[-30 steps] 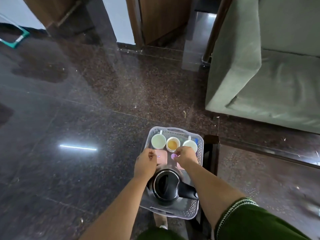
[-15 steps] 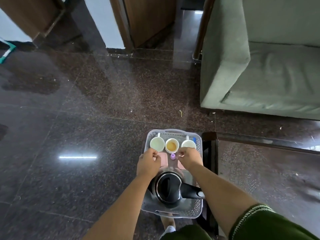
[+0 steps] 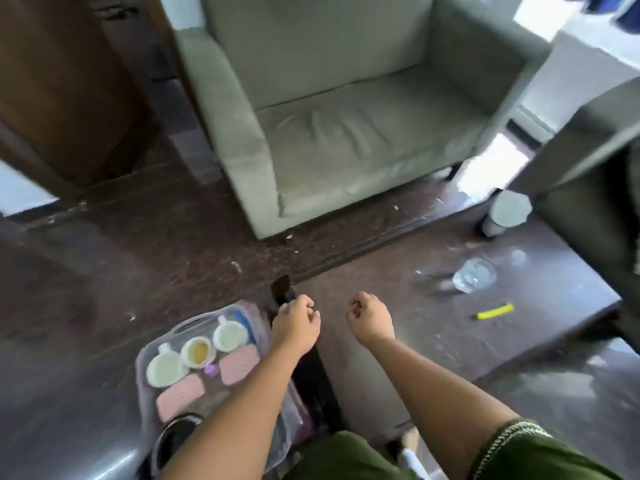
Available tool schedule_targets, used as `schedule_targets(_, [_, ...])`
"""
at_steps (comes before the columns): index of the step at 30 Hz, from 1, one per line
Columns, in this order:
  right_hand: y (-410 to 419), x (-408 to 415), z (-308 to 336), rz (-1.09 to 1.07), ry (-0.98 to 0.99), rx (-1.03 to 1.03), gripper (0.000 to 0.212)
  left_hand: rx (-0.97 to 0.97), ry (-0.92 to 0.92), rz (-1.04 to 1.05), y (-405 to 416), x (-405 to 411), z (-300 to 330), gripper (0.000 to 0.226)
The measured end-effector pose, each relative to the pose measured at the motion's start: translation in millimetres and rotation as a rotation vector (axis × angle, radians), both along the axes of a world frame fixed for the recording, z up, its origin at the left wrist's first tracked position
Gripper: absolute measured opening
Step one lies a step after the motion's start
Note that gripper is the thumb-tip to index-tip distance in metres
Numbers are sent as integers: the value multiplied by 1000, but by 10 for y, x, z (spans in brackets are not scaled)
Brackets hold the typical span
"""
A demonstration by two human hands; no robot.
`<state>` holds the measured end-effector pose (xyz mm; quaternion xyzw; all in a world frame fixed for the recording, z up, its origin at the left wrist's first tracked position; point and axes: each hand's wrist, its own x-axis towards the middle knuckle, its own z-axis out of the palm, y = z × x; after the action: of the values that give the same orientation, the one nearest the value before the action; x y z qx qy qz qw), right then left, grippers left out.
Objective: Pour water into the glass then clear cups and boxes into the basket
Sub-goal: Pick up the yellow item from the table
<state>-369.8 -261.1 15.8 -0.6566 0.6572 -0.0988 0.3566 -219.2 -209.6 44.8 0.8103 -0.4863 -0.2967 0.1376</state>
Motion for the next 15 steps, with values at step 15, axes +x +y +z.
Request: schedule_targets(15, [-919, -2969, -928, -272, 218, 328, 62, 194, 104, -433, -1253, -2897, -780, 47])
